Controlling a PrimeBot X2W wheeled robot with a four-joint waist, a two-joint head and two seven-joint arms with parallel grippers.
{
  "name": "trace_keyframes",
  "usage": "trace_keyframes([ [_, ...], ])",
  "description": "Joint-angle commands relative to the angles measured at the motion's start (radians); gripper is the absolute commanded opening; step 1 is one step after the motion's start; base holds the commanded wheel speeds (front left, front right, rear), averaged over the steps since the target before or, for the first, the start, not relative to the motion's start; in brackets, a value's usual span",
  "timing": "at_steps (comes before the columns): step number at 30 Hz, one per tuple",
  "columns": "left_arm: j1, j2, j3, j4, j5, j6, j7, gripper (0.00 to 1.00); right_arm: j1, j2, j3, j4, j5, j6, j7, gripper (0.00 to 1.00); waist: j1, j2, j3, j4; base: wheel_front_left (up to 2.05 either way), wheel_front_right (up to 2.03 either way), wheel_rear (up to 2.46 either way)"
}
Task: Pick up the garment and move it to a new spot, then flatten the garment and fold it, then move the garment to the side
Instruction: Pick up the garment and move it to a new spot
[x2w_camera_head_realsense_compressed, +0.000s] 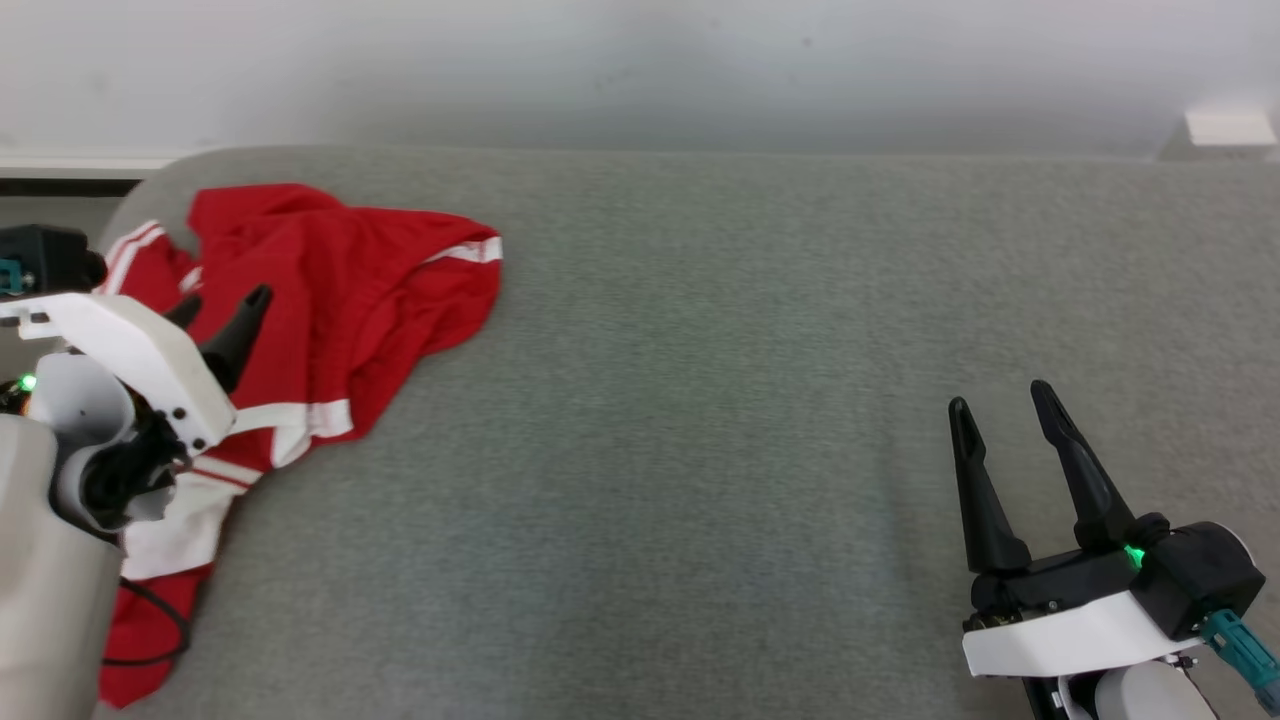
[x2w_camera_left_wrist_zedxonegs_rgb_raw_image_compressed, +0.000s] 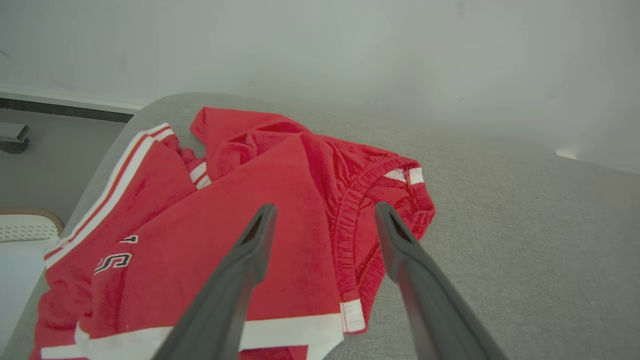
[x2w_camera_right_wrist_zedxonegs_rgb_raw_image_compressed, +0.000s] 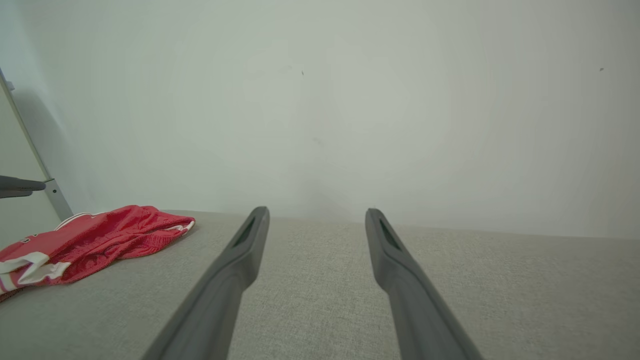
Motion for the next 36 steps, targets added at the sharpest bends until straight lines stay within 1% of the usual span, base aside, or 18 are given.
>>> trace_keyframes([
  [1, -0.013, 0.015, -0.011, 0.018, -0.029, 0.002, 0.017, 1.0, -0.014, 0.0, -0.003, -0.005, 0.009, -0.002, 0.001, 1.0, -0.0001, -0.0001, 0.029, -0.052, 0.0, 0.0, 0.0],
  [3, -0.035, 0.042, -0.041, 0.052, -0.044, 0.002, 0.052, 1.0, -0.018, 0.001, -0.002, -0.008, 0.012, -0.002, 0.001, 1.0, -0.0001, -0.0001, 0.04, -0.081, 0.0, 0.0, 0.0],
  [5, -0.051, 0.057, -0.064, 0.086, -0.076, 0.002, 0.085, 1.0, -0.022, 0.001, 0.0, -0.01, 0.017, -0.002, 0.001, 1.0, -0.0001, -0.0001, 0.049, -0.11, 0.0, 0.0, 0.0],
  [10, -0.062, 0.099, -0.12, 0.178, -0.115, 0.002, 0.167, 1.0, -0.017, 0.002, -0.001, -0.013, 0.03, -0.002, 0.001, 1.0, -0.0001, -0.0001, 0.062, -0.167, 0.0, 0.0, 0.0],
  [14, -0.053, 0.116, -0.161, 0.247, -0.136, 0.002, 0.233, 1.0, -0.014, 0.002, -0.003, -0.017, 0.045, -0.002, 0.001, 1.0, -0.0001, -0.0001, 0.065, -0.201, 0.0, 0.0, 0.0],
  [17, -0.05, 0.111, -0.187, 0.258, -0.166, 0.002, 0.268, 1.0, -0.009, 0.002, -0.01, -0.021, 0.049, -0.002, 0.001, 1.0, -0.0001, -0.0001, 0.063, -0.211, 0.0, 0.0, 0.0],
  [18, -0.049, 0.113, -0.2, 0.253, -0.172, 0.001, 0.274, 0.79, -0.007, 0.002, -0.011, -0.021, 0.051, -0.002, 0.001, 1.0, -0.0001, -0.0001, 0.061, -0.212, 0.0, 0.0, 0.0],
  [19, -0.051, 0.118, -0.209, 0.248, -0.176, 0.001, 0.27, 0.36, -0.004, 0.002, -0.013, -0.021, 0.051, -0.002, 0.001, 1.0, -0.0001, -0.0001, 0.06, -0.212, 0.0, 0.0, 0.0],
  [20, -0.055, 0.124, -0.215, 0.245, -0.181, 0.001, 0.264, 0.0, -0.002, 0.002, -0.014, -0.019, 0.052, -0.002, 0.001, 1.0, -0.0001, -0.0001, 0.057, -0.211, 0.0, 0.0, 0.0],
  [23, -0.07, 0.131, -0.238, 0.238, -0.192, 0.001, 0.251, 0.0, 0.004, 0.002, -0.015, -0.014, 0.054, -0.002, 0.001, 1.0, -0.0001, -0.0001, 0.045, -0.204, 0.0, 0.0, 0.0],
  [28, -0.094, 0.143, -0.275, 0.223, -0.19, 0.002, 0.198, 0.0, 0.009, 0.002, -0.012, -0.006, 0.056, -0.002, 0.001, 1.0, -0.0001, -0.0001, 0.011, -0.181, 0.0, 0.0, 0.0],
  [33, -0.129, 0.16, -0.332, 0.17, -0.178, 0.002, 0.137, 0.0, 0.025, 0.002, -0.022, 0.003, 0.057, -0.002, 0.001, 1.0, -0.0001, -0.0001, -0.047, -0.142, 0.0, 0.0, 0.0],
  [36, -0.161, 0.163, -0.368, 0.12, -0.198, 0.002, 0.119, 0.0, 0.037, 0.002, -0.025, 0.009, 0.062, -0.002, 0.001, 1.0, -0.0001, -0.0001, -0.086, -0.115, 0.0, 0.0, 0.0],
])
